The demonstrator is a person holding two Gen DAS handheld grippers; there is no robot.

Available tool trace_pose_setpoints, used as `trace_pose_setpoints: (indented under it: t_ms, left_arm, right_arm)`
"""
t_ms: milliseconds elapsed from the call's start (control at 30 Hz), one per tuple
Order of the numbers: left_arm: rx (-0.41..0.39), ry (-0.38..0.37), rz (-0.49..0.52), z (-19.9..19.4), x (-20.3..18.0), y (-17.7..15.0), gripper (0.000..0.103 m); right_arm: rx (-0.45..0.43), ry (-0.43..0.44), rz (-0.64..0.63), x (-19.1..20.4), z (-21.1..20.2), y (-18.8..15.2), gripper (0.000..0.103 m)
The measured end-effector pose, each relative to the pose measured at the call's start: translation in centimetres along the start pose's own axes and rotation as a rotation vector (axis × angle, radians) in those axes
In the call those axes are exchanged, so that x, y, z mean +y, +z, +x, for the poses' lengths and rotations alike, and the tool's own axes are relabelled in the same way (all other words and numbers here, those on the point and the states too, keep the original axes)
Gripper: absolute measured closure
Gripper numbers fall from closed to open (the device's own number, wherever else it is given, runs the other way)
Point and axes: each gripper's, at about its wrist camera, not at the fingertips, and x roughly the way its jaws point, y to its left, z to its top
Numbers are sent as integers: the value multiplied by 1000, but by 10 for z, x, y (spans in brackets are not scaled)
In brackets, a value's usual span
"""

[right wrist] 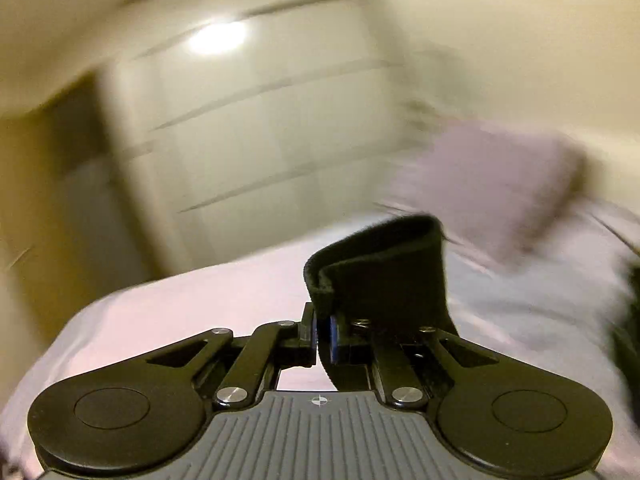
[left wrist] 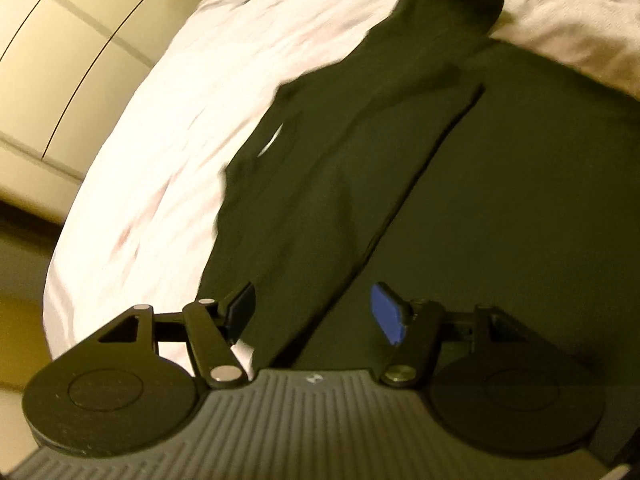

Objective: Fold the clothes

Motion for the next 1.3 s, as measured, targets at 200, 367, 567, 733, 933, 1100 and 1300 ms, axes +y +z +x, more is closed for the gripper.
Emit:
trace_pose_setpoints:
  t_ms: [200, 367, 567, 733, 933, 1100, 1300]
  left_arm:
    - [83, 18, -111, -7, 46, -93, 42]
    - [105, -7, -187, 2, 68, -135, 42]
    - [29, -148, -281, 35, 73, -106, 43]
    - [-33, -298, -393, 75, 76, -53, 43]
    - [-4, -358, -447, 138, 86, -9, 43]
    - [90, -438, -462, 187, 89, -4, 63]
    - [14, -497, -456, 157, 106, 1, 102]
  right_arm:
    - [337, 285, -242, 174, 48, -122, 29]
    - [540, 249, -274, 200, 46, -176, 28]
    - [628, 0, -220, 131, 29, -162, 28]
    - [656, -149, -177, 71, 19, -148, 28]
    - [673, -220, -158, 18, 8, -136, 28]
    - [703, -220, -150, -13, 13, -141, 28]
    - [714, -228, -148, -31, 32, -147, 28]
